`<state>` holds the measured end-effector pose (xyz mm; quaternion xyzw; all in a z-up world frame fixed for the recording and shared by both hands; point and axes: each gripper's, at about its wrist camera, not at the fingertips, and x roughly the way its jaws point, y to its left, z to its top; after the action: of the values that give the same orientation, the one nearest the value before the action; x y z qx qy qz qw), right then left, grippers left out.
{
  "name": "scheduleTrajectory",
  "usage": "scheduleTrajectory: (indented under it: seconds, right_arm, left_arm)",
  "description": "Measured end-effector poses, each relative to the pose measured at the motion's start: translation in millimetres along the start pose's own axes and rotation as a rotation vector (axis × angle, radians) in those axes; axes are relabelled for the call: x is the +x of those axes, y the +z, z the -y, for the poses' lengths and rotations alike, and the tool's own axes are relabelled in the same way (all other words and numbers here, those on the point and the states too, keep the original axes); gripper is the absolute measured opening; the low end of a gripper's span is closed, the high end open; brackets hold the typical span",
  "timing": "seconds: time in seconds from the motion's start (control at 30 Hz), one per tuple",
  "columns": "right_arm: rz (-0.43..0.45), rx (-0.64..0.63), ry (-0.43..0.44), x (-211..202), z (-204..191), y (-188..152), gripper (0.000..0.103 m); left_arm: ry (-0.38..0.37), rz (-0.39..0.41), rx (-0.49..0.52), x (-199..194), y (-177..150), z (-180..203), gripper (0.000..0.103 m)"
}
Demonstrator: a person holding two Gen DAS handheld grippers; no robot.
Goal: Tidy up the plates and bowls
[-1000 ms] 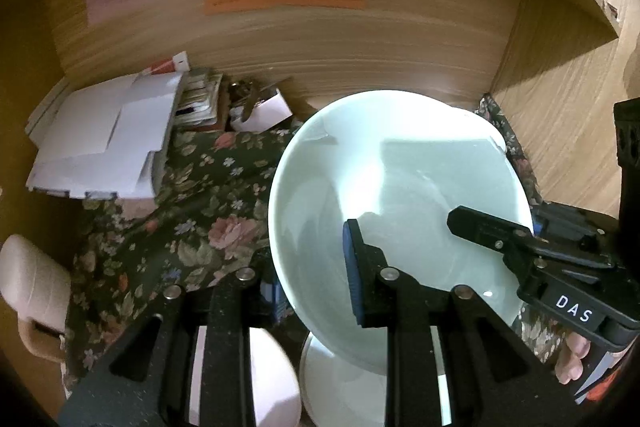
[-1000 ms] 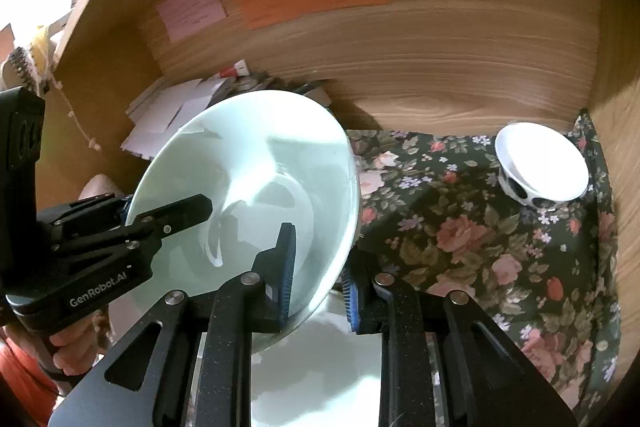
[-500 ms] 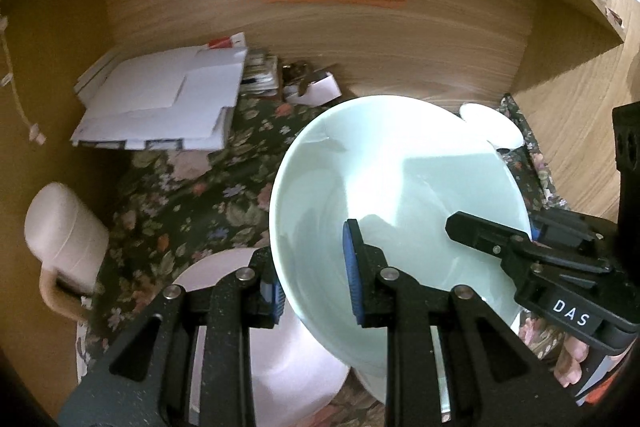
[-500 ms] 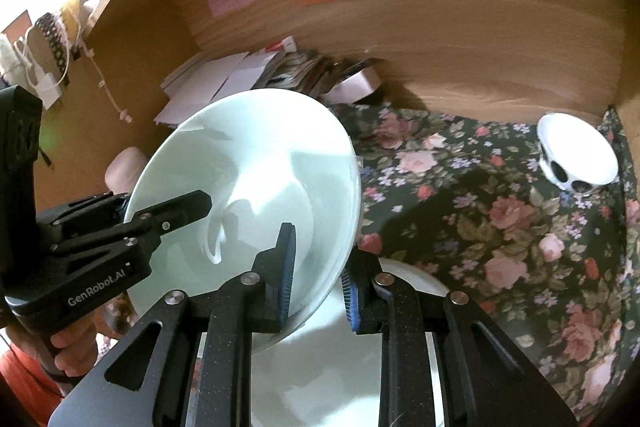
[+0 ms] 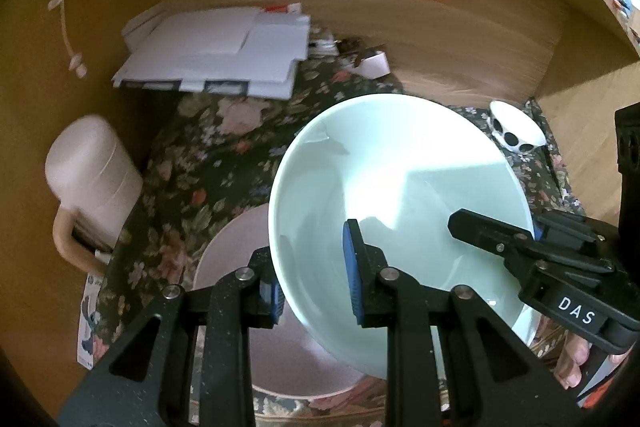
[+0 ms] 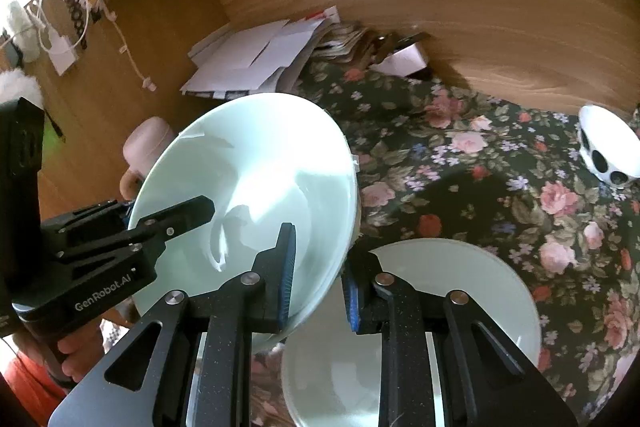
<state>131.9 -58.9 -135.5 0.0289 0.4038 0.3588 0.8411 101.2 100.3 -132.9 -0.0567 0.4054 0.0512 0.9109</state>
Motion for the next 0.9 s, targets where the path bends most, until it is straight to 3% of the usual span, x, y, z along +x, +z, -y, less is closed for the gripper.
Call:
scheduleTrajectory:
  seconds: [0.43, 0.9]
  right_arm:
    - [-0.074, -0.024, 0.042, 36.0, -24.5, -8.3, 0.020]
    - [-0.142, -0.053, 0.042, 55.4, -25.9, -15.1, 0.020]
  left_arm:
    - [0.027, -0.042, -0.057, 7.1, -22.7, -35.4, 0.024]
    - [-0.004, -0.091, -0.072, 21.4, -38.0, -49.1, 0.024]
